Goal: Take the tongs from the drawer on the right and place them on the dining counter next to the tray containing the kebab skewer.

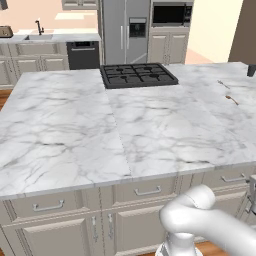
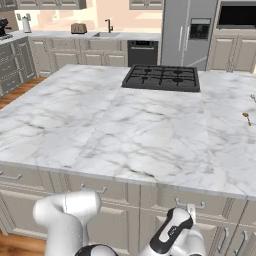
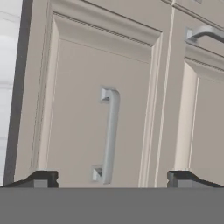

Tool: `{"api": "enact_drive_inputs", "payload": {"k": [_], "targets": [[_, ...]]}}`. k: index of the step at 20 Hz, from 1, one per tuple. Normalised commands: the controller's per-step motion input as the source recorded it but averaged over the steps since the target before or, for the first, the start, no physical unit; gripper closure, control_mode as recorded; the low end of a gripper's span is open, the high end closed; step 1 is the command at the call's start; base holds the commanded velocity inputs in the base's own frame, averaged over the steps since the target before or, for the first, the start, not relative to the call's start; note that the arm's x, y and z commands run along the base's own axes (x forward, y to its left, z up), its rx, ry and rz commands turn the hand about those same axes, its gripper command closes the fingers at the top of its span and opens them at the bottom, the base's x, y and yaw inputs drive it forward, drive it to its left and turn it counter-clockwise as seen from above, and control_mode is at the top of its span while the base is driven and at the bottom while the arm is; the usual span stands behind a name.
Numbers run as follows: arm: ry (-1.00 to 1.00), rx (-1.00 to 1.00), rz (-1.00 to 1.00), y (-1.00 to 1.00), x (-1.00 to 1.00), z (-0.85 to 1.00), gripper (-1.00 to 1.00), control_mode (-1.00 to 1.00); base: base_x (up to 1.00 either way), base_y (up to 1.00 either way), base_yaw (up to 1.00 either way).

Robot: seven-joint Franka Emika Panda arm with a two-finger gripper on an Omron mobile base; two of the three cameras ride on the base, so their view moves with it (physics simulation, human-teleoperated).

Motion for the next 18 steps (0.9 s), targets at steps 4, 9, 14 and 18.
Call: {"api": "enact_drive_inputs", "payload": {"k": [4, 9, 14, 18], "targets": [[-0.03, 0.04, 0.0, 0.0, 0.12, 0.0, -1.0, -1.0, 0.0, 0.0, 0.0], [-0.05, 0.09, 0.0, 0.0, 0.17, 0.0, -1.0, -1.0, 0.0, 0.0, 0.0], [0.0, 0.11, 0.0, 0.0, 0.17, 0.0, -1.0, -1.0, 0.0, 0.0, 0.0], [0.0, 0.08, 0.0, 0.0, 0.26, 0.0, -1.0, -1.0, 0.0, 0.0, 0.0]]}}
